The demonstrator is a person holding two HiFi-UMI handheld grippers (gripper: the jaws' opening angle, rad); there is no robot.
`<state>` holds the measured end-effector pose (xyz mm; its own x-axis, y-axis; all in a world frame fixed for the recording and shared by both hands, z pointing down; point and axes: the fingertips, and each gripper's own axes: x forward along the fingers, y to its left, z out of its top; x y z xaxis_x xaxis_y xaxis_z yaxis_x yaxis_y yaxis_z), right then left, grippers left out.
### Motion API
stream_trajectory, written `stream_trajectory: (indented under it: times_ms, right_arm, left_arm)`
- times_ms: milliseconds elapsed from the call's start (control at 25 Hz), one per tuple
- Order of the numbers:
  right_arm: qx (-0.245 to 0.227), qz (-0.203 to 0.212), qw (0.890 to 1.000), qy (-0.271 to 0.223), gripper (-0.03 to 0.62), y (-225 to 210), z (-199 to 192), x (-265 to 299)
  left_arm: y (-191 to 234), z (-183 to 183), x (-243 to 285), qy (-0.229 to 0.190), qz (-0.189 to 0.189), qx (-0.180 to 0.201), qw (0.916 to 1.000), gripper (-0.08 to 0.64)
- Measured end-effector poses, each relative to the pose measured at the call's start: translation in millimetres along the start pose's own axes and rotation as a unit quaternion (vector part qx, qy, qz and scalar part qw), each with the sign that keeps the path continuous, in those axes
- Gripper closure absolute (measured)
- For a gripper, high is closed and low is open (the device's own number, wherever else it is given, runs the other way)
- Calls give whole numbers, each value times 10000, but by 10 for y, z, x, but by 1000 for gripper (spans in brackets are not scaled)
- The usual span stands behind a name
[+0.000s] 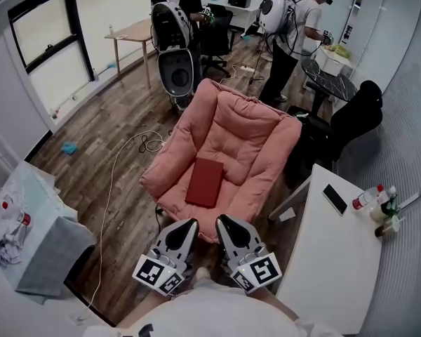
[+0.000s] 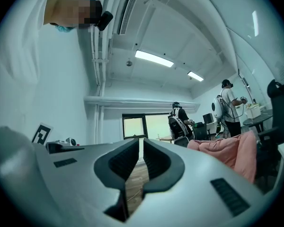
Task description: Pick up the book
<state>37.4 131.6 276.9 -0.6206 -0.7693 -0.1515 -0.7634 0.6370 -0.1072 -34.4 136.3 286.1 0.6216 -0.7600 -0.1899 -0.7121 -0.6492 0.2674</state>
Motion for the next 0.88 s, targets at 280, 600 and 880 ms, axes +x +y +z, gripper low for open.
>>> stream_trajectory:
  times_ms: [280,600,880]
  right_arm:
    - [118,-89,9999,28,546,-602,-93,388]
    - [182,9,9997,160,546,-775,-154,661]
    - [313,130,9993,145,546,-789,-185,790]
  left_arm:
    - [248,-177,613,164,-63,77,9998,555]
    - [414,-224,893,294,-116,41,9995,555]
    - [500,-221,904,327,24,181,9993,555]
